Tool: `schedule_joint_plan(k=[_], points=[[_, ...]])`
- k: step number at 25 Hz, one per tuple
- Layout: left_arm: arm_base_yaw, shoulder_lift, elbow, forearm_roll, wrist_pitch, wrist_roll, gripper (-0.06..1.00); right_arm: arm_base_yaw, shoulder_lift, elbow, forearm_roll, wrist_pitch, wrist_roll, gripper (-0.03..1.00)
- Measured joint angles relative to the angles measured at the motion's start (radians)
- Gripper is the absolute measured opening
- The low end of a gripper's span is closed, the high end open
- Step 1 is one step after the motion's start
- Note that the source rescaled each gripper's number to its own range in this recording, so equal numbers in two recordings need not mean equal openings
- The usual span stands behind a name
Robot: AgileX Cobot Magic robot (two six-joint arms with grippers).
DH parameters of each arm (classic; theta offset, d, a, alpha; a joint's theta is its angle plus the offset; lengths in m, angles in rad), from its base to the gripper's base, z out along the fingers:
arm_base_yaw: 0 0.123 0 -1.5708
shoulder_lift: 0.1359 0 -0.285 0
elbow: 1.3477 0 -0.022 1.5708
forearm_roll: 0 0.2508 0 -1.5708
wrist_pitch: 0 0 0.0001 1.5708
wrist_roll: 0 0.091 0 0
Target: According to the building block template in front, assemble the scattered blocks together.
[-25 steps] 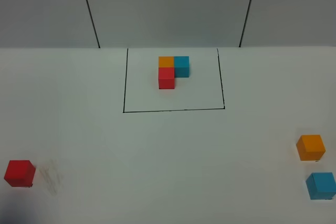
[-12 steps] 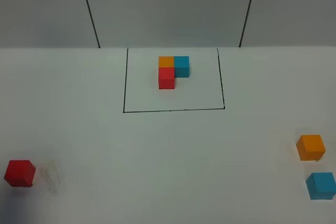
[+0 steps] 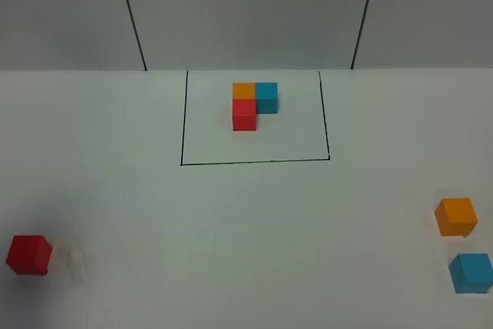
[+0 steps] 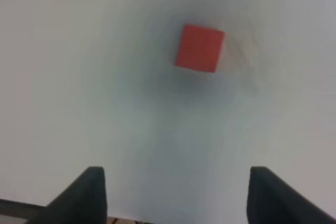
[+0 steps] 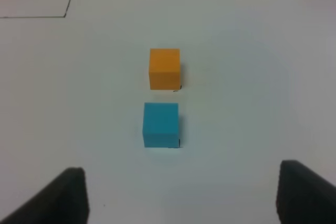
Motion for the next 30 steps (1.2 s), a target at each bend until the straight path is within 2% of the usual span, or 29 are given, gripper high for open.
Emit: schedule_joint_plan(k=[5,15,20,30], points=[[0.0,0.071,0.0,-0.033,-0.03,0.025,0.43,0.0,0.0,0.0,0.0,0.0,0.0,0.52],[0.0,0.155,0.1,-0.022,-0.211,0.01,0.42,0.0,0.0,0.0,0.0,0.0,0.0,0.52],[0.0,0.189,0.199,-0.016,-0.351,0.01,0.42,0.0,0.0,0.0,0.0,0.0,0.0,0.52],[0.0,0.205,0.378,0.052,-0.616,-0.007,0.42,0.0,0.0,0.0,0.0,0.0,0.0,0.52]])
